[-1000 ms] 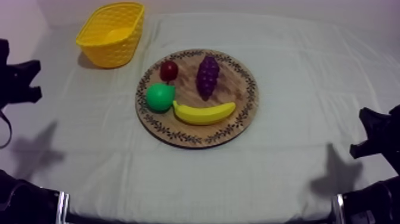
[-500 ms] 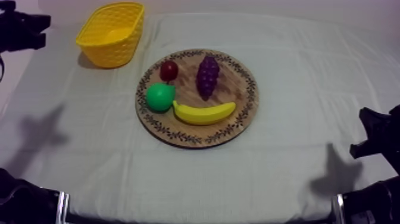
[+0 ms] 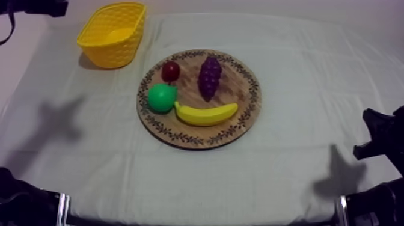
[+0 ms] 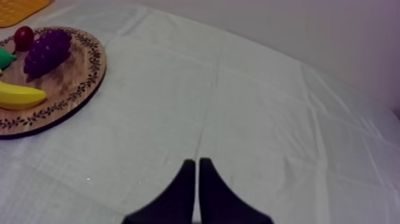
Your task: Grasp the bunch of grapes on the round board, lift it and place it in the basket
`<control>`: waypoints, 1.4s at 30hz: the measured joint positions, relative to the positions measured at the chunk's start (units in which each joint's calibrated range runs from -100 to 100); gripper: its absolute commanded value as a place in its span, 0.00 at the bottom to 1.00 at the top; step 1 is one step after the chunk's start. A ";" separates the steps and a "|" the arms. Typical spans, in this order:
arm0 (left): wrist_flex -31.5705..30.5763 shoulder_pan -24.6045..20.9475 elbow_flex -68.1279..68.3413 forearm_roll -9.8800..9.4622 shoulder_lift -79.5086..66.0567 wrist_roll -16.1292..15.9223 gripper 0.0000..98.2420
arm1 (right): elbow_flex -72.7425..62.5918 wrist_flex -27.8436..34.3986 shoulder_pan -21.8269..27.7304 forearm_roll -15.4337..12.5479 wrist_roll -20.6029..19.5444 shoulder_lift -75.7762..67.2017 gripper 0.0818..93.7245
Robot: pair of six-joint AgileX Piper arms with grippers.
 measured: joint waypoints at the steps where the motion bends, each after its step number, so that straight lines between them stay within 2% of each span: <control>1: 0.95 0.56 -1.33 0.07 0.92 -0.09 0.00 | 0.00 0.00 0.00 0.00 0.00 0.00 0.00; 6: 5.34 3.84 -8.51 -0.01 6.29 -0.47 0.00 | 0.00 0.00 0.00 0.00 0.00 0.00 0.00; 16: 5.53 8.84 -19.41 -0.51 17.79 0.42 0.00 | 0.00 0.00 0.00 0.00 0.00 0.00 0.00; 28: 7.31 13.50 -30.39 -3.51 34.39 2.10 0.00 | 0.00 0.00 0.00 0.00 0.00 0.00 0.00; 35: 8.67 15.82 -37.05 -3.56 44.03 1.70 0.00 | 0.00 0.00 0.00 0.00 0.09 0.00 0.00; 42: 14.45 16.14 -45.15 -3.11 52.69 0.99 0.00 | 0.00 0.00 0.00 0.00 -0.09 0.00 0.00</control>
